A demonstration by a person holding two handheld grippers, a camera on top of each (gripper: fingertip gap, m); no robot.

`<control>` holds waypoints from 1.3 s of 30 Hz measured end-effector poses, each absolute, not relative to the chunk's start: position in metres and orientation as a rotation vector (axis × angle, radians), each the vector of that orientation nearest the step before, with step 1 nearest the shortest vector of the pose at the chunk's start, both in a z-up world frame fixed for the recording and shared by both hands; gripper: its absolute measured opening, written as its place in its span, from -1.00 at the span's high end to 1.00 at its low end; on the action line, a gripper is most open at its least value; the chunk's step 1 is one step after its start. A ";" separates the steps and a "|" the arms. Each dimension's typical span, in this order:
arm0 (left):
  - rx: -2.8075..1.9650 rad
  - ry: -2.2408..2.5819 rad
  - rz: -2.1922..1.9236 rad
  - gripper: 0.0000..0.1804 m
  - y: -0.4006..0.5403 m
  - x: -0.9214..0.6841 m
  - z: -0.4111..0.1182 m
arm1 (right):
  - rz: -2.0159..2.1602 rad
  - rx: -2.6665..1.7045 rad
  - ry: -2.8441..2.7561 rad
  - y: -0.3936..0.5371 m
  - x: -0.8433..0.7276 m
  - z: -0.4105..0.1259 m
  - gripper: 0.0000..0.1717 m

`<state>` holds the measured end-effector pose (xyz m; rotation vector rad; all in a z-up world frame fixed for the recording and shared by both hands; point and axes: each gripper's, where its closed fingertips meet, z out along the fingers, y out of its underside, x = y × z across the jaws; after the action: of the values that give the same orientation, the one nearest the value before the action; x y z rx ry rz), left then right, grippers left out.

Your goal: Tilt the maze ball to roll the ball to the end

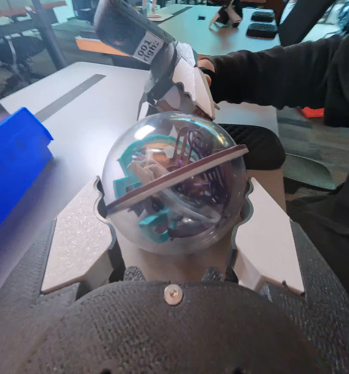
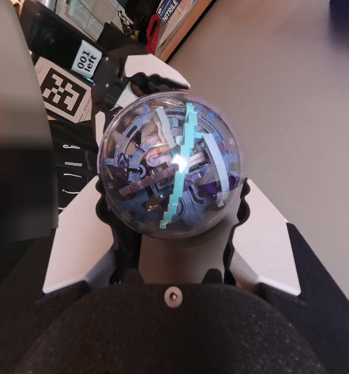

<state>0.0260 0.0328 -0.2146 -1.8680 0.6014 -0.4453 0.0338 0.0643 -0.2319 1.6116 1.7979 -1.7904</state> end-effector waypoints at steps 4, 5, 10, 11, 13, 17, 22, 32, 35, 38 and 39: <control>-1.861 0.533 -0.593 -0.47 0.037 0.014 -0.215 | -1.904 1.670 1.839 0.073 0.027 -0.226 -0.51; -1.860 0.511 -0.625 -0.47 0.038 0.011 -0.215 | -1.945 1.679 1.843 0.075 0.027 -0.223 -0.52; -1.856 0.436 -0.718 -0.46 0.039 -0.002 -0.216 | -2.086 1.709 2.014 0.081 0.042 -0.220 -0.53; -1.855 0.427 -0.724 -0.46 0.039 -0.003 -0.216 | -2.092 1.702 2.082 0.079 0.047 -0.222 -0.53; -1.853 0.422 -0.728 -0.46 0.039 -0.003 -0.216 | -2.088 1.691 2.214 0.076 0.055 -0.228 -0.54; -1.842 0.440 -0.720 -0.46 0.038 -0.002 -0.216 | -1.983 1.705 2.464 0.074 0.060 -0.244 -0.55; -1.814 0.498 -0.691 -0.45 0.034 0.002 -0.216 | -1.852 1.712 2.670 0.070 0.057 -0.257 -0.55; -1.774 0.439 -0.734 -0.45 0.035 -0.004 -0.215 | -1.770 1.723 2.764 0.068 0.051 -0.268 -0.46; -1.791 0.395 -0.747 -0.45 0.039 -0.004 -0.216 | -1.780 1.735 2.738 0.069 0.050 -0.268 -0.42; -1.800 0.392 -0.753 -0.44 0.041 -0.001 -0.217 | -1.790 1.730 2.718 0.069 0.050 -0.268 -0.41; -1.802 0.387 -0.753 -0.44 0.042 -0.001 -0.216 | -1.791 1.725 2.714 0.068 0.050 -0.268 -0.41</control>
<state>-0.0010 0.0416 -0.2163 -1.8018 0.3869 -0.7532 0.0497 0.0683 -0.2681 1.7252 2.7140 -1.7914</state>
